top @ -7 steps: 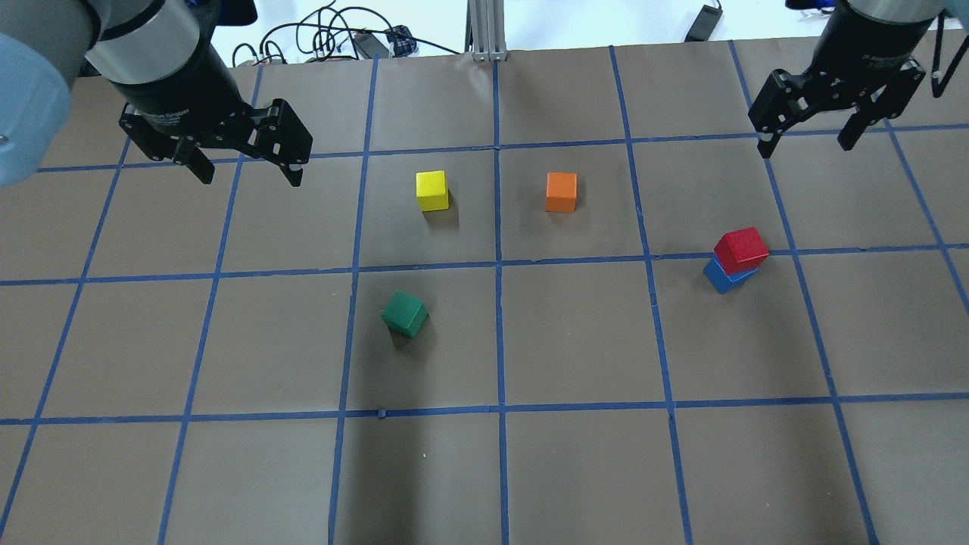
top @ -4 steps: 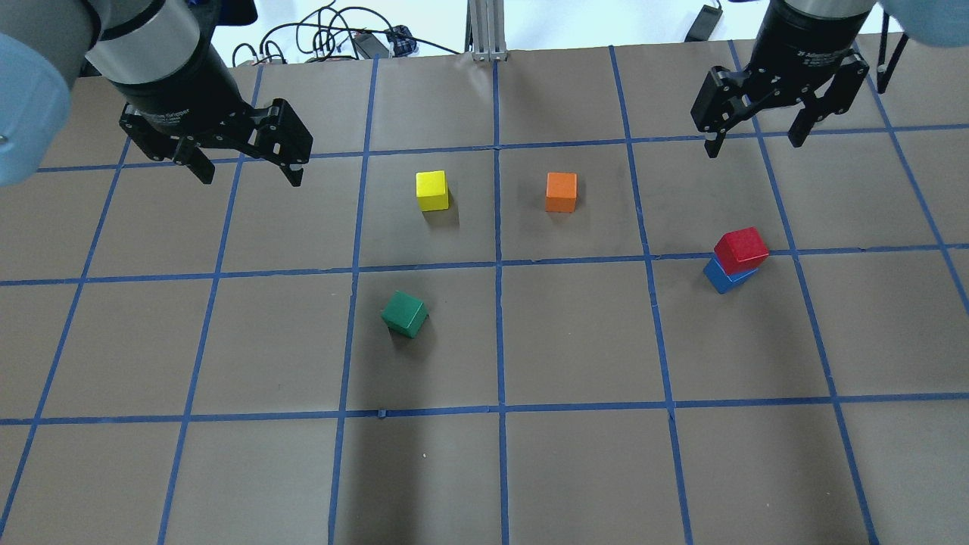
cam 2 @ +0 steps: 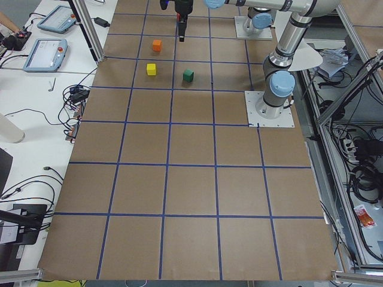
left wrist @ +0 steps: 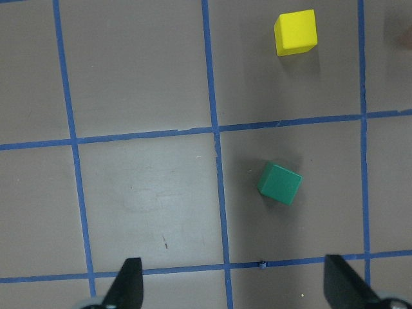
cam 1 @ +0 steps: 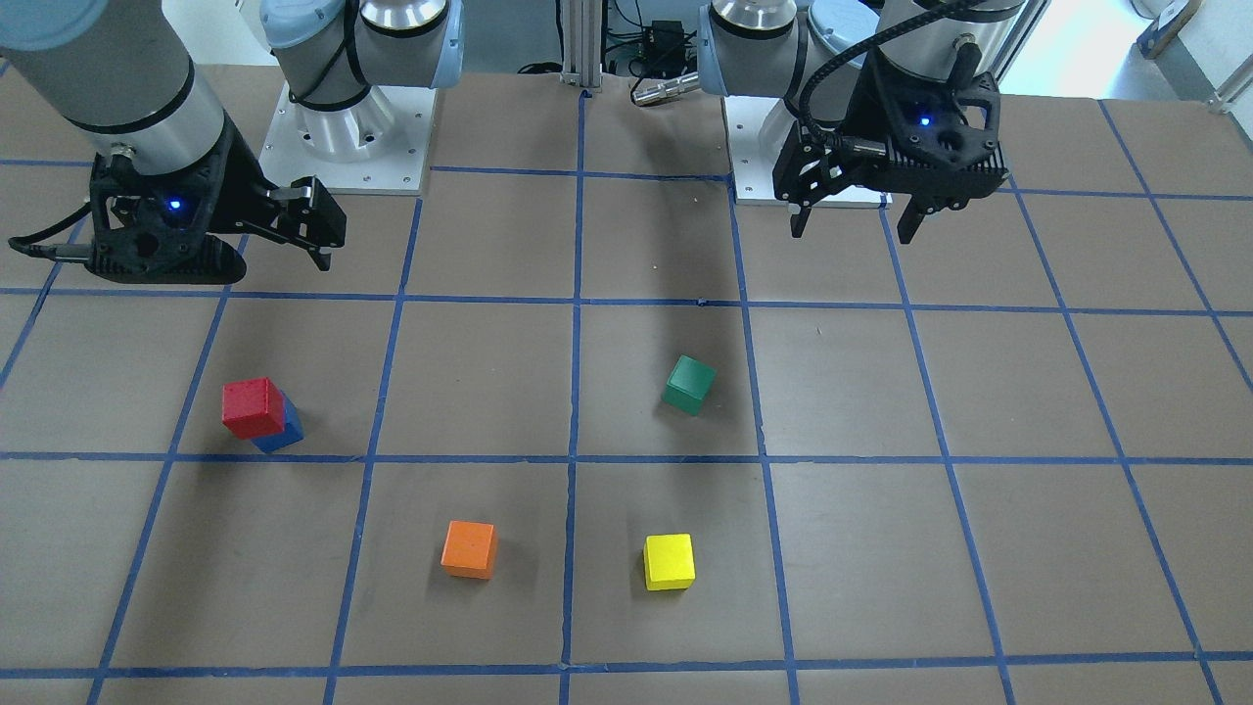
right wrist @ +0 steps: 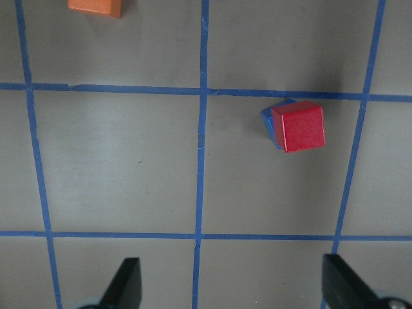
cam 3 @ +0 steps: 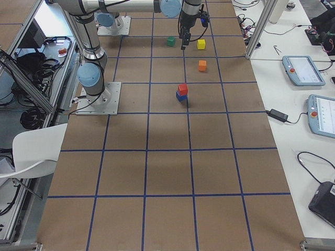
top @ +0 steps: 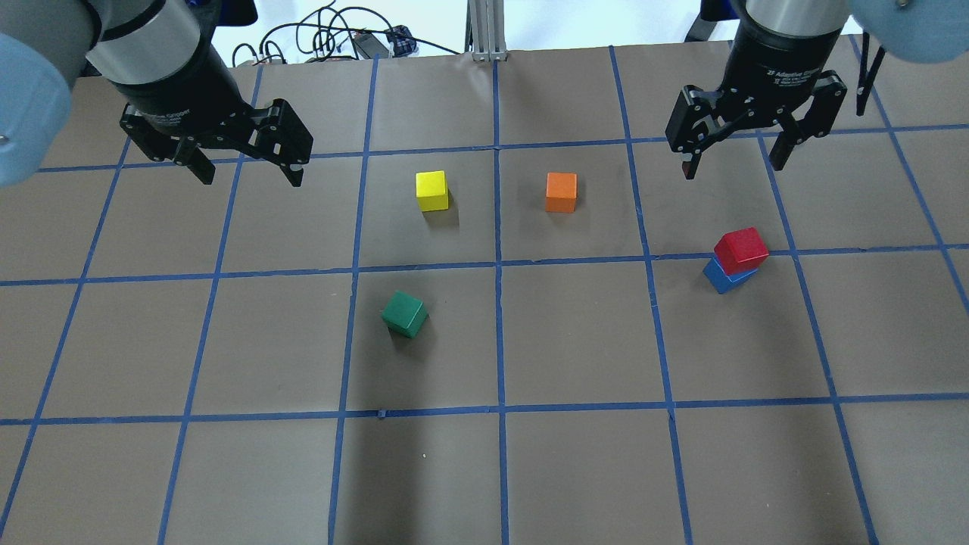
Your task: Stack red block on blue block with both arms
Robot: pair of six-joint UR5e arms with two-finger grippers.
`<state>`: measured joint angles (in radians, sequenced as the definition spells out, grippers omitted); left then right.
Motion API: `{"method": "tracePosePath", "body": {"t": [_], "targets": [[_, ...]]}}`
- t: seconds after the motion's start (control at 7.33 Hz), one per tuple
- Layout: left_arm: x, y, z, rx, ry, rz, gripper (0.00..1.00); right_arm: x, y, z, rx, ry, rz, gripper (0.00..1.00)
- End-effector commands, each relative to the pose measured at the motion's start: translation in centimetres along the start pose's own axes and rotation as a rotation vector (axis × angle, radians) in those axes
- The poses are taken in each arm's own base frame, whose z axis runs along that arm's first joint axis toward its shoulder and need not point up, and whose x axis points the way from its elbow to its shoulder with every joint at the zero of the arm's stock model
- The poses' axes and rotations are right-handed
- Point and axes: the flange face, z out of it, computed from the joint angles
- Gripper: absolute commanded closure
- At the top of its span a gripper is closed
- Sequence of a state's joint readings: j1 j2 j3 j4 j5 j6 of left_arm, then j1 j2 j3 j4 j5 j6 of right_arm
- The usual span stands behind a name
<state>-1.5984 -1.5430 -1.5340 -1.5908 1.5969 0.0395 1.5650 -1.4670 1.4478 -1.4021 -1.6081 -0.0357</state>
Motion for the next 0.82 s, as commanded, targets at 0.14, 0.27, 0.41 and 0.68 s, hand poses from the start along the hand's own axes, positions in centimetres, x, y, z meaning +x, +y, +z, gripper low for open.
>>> {"method": "tracePosePath", "body": {"t": [0.14,0.27,0.41,0.68], "targets": [[0.00,-0.06,0.08,-0.002,0.000,-0.001,0.00,-0.94,1.22,1.14,-0.016,0.000,0.014,0.00],[0.00,-0.12,0.15,-0.002,0.000,-0.004,0.00,-0.91,1.44,0.99,-0.010,0.003,0.011,0.00],[0.00,-0.09,0.00,0.001,0.000,-0.004,0.00,-0.92,1.44,1.06,-0.011,0.003,0.007,0.00],[0.00,-0.14,0.07,0.000,0.000,-0.004,0.00,-0.92,1.36,1.17,-0.011,0.003,0.005,0.00]]}}
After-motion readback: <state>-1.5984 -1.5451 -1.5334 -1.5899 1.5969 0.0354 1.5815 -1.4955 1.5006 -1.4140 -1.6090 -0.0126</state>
